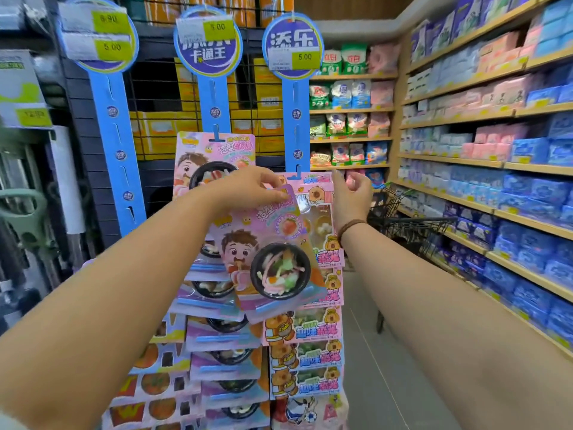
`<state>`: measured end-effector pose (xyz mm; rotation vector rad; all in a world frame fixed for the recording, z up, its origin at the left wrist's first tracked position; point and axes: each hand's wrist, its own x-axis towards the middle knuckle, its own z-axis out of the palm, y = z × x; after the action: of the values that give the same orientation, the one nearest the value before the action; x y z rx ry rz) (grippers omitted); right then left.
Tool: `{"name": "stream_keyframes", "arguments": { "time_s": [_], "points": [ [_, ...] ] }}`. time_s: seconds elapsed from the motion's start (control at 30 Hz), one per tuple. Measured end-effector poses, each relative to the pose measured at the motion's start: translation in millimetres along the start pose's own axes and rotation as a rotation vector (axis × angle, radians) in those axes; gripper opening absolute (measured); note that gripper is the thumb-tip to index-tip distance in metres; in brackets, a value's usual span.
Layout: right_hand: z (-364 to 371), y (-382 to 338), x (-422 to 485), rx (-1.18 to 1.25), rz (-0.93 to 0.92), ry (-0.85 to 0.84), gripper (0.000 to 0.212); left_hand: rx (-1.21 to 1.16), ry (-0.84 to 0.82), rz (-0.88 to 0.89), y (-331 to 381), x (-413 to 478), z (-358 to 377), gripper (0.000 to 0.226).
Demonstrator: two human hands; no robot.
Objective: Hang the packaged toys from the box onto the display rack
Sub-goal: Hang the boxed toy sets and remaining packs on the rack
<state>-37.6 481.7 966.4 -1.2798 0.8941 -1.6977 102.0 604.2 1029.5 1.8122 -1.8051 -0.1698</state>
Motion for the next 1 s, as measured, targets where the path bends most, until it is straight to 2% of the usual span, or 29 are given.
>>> {"name": "stream_keyframes", "arguments": {
  "time_s": [0.03,0.07,0.13,0.2,0.3,0.4,0.53,0.6,0.73,0.8,0.93,1.0],
  "points": [
    [0.9,-5.1,-3.5,0.059,0.009,-0.121,0.022,-0.013,0.02,0.001,1.4,1.8,-1.9,0.011],
    [2.2,-9.6,-7.5,0.072,0.017,-0.257,0.017,-0.025,0.043,0.003,2.6,4.1,-3.7,0.013],
    [5.0,-19.0,-18.0,-0.029,0.013,-0.501,0.023,-0.029,0.117,0.012,4.4,8.5,-8.3,0.017],
    [10.9,-24.4,-23.6,-0.23,-0.081,-0.631,0.03,-0.015,0.186,0.027,8.6,12.1,-16.3,0.02],
    [20.3,-29.4,-26.9,-0.385,-0.189,-0.644,0.034,0.045,0.206,0.03,13.1,14.7,-29.1,0.024],
    [31.6,-38.4,-26.7,-0.285,-0.132,-0.602,0.035,-0.012,0.28,0.022,11.7,12.8,-50.5,0.027],
    [59.5,-55.2,-18.6,-0.173,-0.054,-0.537,0.042,-0.159,0.468,-0.07,-12.3,8.4,-92.2,0.031],
    [75.8,-61.2,-10.6,-0.131,-0.037,-0.514,0.049,-0.284,0.481,-0.125,-29.6,10.0,-105.0,0.031],
    [110.8,-85.2,0.4,-0.065,-0.023,-0.457,0.036,-0.624,0.349,-0.247,-54.2,19.1,-114.7,0.024],
    [130.4,-95.0,8.9,-0.101,-0.027,-0.453,0.037,-0.69,0.393,-0.244,-61.5,29.5,-120.5,0.019],
    [159.6,-112.2,24.4,-0.065,0.018,-0.473,0.03,-0.766,0.53,-0.197,-67.5,48.2,-134.7,0.028],
    [166.2,-118.4,31.6,-0.077,0.035,-0.486,0.029,-0.781,0.554,-0.18,-67.5,54.4,-139.9,0.026]
  ]
}}
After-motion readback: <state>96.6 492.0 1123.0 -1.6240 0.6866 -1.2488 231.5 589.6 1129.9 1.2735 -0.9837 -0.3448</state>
